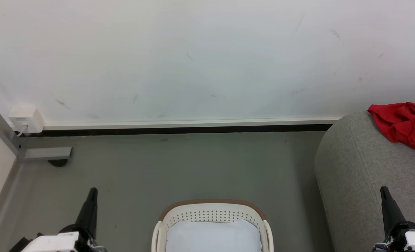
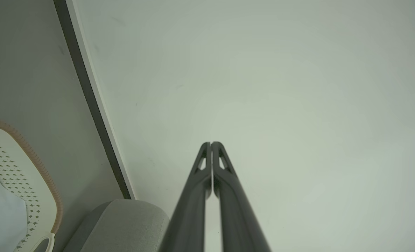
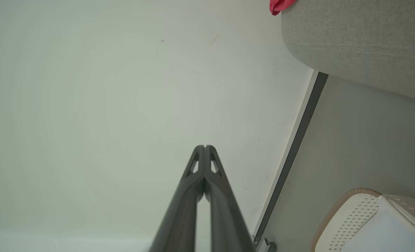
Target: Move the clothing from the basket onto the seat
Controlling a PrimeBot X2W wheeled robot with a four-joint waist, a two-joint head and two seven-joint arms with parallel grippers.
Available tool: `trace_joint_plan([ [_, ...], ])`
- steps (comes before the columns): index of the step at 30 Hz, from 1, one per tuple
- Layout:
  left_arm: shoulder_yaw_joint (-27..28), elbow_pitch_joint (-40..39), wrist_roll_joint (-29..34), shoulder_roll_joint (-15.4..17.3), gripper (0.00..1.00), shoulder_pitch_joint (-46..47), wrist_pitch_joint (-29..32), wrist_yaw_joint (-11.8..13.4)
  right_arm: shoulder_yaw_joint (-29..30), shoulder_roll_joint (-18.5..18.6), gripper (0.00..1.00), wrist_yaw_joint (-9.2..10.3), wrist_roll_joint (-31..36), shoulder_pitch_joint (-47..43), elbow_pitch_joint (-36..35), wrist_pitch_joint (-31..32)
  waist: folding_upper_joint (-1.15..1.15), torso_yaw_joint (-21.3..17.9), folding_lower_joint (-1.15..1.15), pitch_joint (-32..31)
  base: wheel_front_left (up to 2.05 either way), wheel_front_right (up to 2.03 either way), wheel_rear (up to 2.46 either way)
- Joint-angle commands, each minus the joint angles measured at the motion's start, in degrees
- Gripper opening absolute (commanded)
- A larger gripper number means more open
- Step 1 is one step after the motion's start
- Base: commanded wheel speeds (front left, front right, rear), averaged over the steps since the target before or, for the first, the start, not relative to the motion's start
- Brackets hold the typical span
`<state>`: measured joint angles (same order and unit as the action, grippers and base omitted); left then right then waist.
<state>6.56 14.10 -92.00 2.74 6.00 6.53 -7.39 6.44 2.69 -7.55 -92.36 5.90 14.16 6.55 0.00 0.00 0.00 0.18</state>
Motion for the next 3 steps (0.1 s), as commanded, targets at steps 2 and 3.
trace_joint_plan([
  [2,0.1,-0.2,-0.8,0.3,0.0,0.5,0.2,-0.3,0.2,0.4,0.0,0.12,-0.1,0.7,-0.3,0.2,0.0,0.0,0.0,0.0,0.0,0.0,0.0],
  [3,0.1,-0.2,-0.8,0.3,0.0,0.5,0.2,-0.3,0.2,0.4,0.0,0.12,-0.1,0.7,-0.3,0.2,0.0,0.0,0.0,0.0,0.0,0.0,0.0],
])
